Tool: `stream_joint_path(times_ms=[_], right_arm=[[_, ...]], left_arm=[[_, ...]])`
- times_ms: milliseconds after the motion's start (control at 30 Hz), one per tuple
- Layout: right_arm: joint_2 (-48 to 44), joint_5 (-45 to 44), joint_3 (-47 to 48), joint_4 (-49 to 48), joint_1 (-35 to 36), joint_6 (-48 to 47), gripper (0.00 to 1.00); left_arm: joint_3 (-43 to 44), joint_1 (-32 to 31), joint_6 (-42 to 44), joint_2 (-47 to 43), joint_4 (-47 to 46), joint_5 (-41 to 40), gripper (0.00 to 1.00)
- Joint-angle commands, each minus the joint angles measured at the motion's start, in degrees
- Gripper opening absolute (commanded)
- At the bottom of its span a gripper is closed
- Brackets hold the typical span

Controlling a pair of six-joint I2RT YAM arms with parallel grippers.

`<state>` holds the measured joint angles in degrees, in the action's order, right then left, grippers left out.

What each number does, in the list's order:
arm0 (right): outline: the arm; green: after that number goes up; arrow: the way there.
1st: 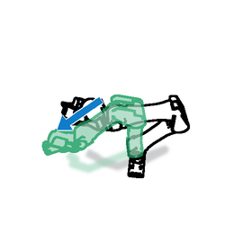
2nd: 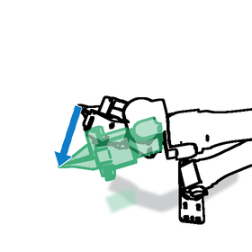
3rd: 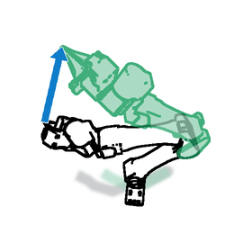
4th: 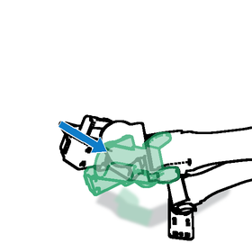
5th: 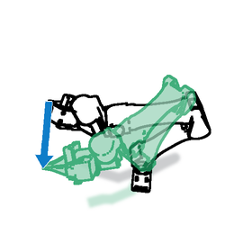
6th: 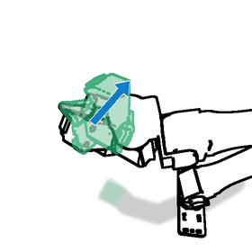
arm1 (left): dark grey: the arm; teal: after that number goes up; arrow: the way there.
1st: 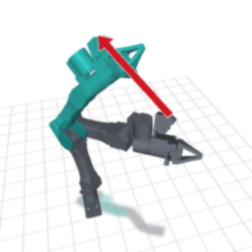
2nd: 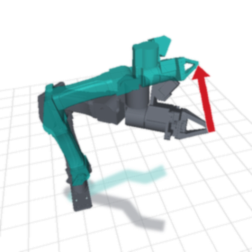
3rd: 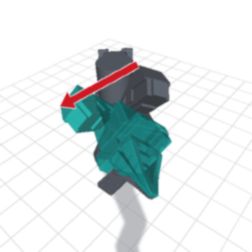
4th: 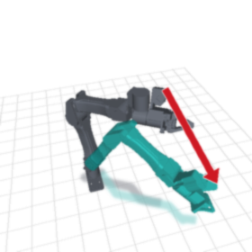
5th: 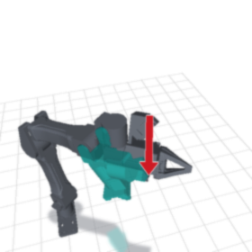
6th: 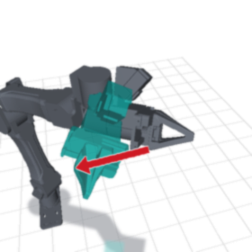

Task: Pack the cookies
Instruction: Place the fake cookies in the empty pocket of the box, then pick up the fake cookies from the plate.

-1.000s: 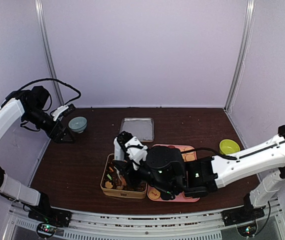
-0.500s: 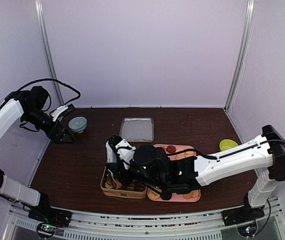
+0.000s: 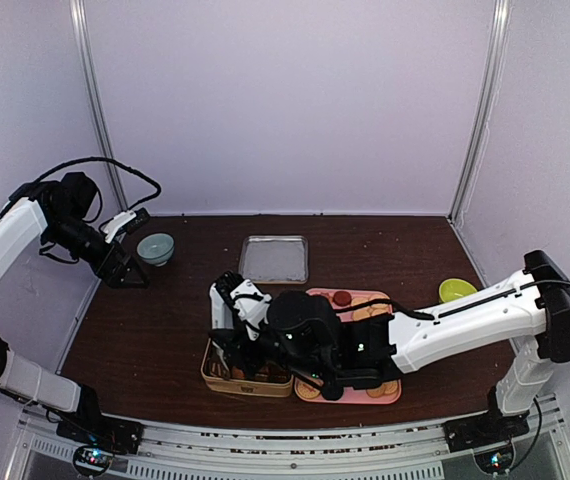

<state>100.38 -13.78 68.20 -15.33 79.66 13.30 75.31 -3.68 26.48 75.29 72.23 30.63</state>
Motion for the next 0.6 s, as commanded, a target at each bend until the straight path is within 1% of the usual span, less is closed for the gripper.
stream_joint_path(times_ms=[0,100,200,400,567], right_arm=[[-3.6,-1.3,-1.4,-3.3,-0.4,0.0,0.43],[-6.3,-2.6,-2.7,-3.3,-0.9,-0.2,0.42],[-10.5,-4.4,-6.0,-3.3,-1.8,-0.4,0.41],[-22.1,-9.7,-17.3,-0.5,-4.4,0.7,0.41],[-32.5,-14.4,-27.7,5.6,-6.7,3.6,0.41]], left_arm=[[-0.2,0.4,0.8,-1.1,0.5,0.5,0.98],[0.1,0.4,0.8,-1.0,0.6,0.6,0.98],[0.3,0.4,0.9,-1.0,0.6,0.5,0.98],[0.8,0.4,0.9,-0.8,0.8,0.7,0.98],[1.2,0.4,1.0,-0.8,0.9,0.9,0.98]])
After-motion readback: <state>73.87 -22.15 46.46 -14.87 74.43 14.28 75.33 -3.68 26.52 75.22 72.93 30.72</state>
